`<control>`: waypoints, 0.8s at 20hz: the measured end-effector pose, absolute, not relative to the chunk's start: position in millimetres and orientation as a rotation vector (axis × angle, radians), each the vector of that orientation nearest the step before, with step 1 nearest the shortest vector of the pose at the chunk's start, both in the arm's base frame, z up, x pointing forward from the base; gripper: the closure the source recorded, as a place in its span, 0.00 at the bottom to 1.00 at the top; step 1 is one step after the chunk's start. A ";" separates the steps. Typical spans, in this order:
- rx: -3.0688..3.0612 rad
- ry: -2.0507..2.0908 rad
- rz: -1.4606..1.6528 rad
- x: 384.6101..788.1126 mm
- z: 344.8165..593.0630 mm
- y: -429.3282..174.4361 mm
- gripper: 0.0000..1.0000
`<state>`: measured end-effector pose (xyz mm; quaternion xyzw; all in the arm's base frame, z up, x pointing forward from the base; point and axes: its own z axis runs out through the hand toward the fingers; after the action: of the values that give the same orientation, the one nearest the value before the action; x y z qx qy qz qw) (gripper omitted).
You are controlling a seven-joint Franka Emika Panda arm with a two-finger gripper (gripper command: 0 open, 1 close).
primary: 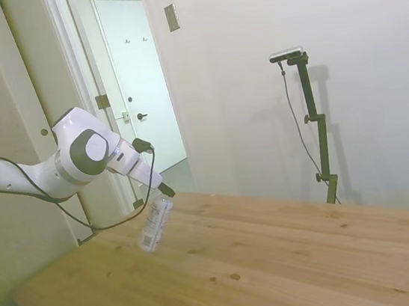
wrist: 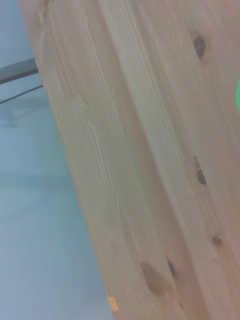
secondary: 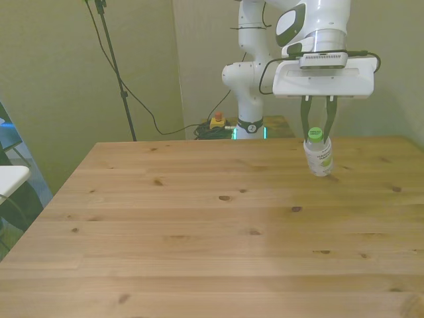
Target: Stand the water bottle
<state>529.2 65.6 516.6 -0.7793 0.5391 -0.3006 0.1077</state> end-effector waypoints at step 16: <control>-2.125 1.602 -1.409 572.2 511.3 -31.8 1.00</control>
<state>572.2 -31.8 511.3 -0.7042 0.5309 -0.4670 0.0653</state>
